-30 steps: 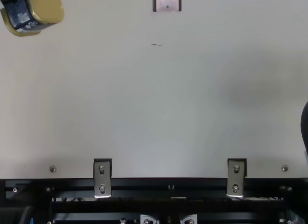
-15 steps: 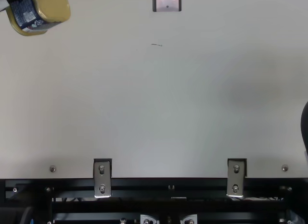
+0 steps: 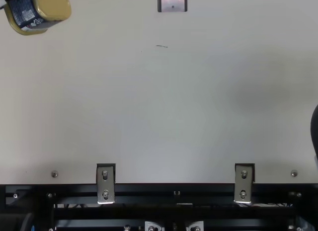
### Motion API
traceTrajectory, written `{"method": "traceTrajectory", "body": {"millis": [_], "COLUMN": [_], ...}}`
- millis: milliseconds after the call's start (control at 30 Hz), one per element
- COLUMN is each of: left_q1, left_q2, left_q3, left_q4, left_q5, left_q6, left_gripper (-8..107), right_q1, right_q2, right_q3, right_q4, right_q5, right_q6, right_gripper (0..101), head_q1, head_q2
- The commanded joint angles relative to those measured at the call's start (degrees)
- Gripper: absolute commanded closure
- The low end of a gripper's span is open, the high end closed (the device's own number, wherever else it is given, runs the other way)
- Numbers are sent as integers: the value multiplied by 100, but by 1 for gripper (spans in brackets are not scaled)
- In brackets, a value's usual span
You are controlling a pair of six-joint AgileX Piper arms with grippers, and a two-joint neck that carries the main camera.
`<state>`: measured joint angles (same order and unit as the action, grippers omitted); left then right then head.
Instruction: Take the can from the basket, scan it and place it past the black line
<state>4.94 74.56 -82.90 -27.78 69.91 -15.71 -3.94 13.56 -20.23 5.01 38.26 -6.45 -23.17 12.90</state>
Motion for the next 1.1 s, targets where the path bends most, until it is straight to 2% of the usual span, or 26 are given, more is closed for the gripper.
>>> {"method": "traceTrajectory", "body": {"millis": [0, 333, 733, 1067], "left_q1": [10, 23, -1, -39], "left_q2": [2, 70, 183, 73], "left_q3": [-4, -92, -358, -555], "left_q4": [-22, -282, -1010, -1301], "left_q5": [-1, -1, -1, -1], "left_q6": [10, -122, -636, -1077], "left_gripper": [89, 89, 89, 89], "right_q1": [0, 0, 0, 0], "right_q2": [0, 0, 0, 0], "right_q3": [0, 0, 0, 0], "right_q4": [0, 0, 0, 0], "right_q5": [0, 0, 0, 0], "right_q6": [0, 0, 0, 0], "right_gripper": [0, 0, 0, 0], "head_q1": [-183, -183, -183, -183], "head_q2": [-217, -295, -295, -295]}}
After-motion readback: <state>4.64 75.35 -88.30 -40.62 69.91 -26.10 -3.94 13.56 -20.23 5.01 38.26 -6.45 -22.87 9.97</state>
